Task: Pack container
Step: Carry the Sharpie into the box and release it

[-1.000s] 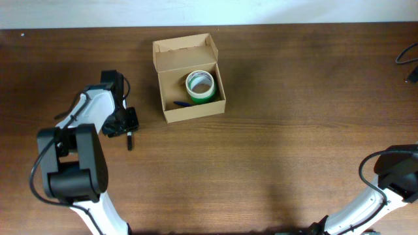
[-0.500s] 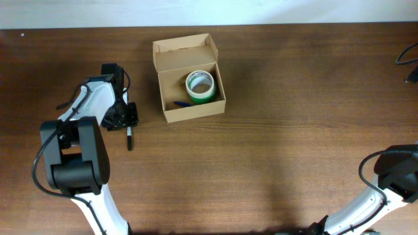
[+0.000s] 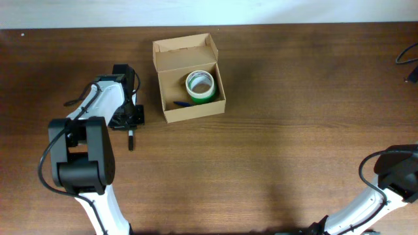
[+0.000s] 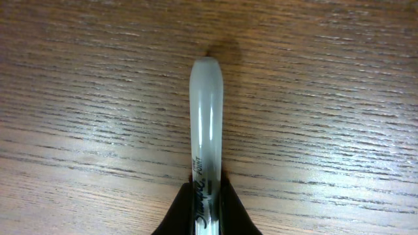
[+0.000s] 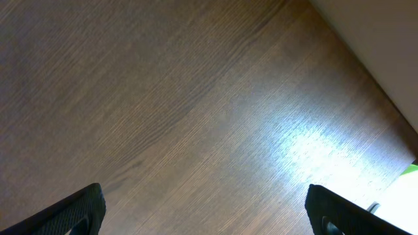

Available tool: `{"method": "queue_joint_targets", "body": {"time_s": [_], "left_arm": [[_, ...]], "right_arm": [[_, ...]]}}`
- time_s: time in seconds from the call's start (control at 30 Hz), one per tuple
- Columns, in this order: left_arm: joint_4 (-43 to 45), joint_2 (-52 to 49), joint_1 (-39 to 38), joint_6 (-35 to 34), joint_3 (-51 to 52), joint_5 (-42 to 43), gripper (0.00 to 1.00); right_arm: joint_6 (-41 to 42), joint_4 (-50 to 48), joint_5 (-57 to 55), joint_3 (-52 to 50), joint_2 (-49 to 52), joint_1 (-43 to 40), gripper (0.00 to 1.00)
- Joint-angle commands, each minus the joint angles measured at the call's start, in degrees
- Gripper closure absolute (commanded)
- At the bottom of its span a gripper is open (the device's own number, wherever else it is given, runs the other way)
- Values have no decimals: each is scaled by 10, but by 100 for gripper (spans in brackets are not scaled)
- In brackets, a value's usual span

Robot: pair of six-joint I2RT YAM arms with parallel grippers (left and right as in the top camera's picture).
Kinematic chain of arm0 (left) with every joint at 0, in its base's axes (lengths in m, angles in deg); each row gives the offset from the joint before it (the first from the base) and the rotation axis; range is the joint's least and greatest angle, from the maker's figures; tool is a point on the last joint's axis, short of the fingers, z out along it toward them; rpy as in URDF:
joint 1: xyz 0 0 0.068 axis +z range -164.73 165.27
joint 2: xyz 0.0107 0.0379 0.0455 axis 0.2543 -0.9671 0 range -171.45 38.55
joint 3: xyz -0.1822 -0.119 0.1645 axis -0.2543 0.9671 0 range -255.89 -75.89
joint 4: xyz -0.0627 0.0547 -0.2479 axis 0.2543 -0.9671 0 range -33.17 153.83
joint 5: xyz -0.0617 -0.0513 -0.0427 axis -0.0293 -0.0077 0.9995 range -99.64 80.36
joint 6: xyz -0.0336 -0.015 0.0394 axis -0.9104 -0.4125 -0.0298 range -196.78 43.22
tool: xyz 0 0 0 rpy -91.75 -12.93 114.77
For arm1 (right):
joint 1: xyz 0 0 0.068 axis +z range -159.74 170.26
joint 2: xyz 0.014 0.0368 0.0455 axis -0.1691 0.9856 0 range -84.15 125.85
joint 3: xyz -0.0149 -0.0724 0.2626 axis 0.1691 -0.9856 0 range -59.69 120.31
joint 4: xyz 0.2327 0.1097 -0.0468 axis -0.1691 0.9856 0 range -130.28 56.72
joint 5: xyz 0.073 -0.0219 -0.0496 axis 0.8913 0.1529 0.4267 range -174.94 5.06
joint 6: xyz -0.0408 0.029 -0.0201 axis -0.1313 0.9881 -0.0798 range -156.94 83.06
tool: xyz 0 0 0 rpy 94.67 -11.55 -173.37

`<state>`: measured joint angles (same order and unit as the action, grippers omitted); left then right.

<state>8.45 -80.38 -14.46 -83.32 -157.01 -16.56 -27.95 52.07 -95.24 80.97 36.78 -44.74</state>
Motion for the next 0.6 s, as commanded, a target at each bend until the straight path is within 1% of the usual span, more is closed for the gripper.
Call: {"method": "queue_joint_targets", "body": {"time_s": [0.0,0.1,0.23,0.37,0.47,0.57], "left_arm": [[-2,-36,-4,2,12,12,98],[-4,-36,-4,2,-7,12,98],[-31,-36,-4,21,-79,13,99],[-84,-36,-4,43,-208,10,98],[-112,-36,-4,73,-307,11,98],[-135,-36,-8,147,-417,17,98]], "right_arm": [[0,0,-7,0,-6,1,1],[0,-1,-7,0,-6,1,1],[0,0,-7,0,-6,1,1],[0,0,-7,0,-6,1,1],[0,0,-7,0,-6,1,1],[0,0,-7,0,-6,1,1]]}}
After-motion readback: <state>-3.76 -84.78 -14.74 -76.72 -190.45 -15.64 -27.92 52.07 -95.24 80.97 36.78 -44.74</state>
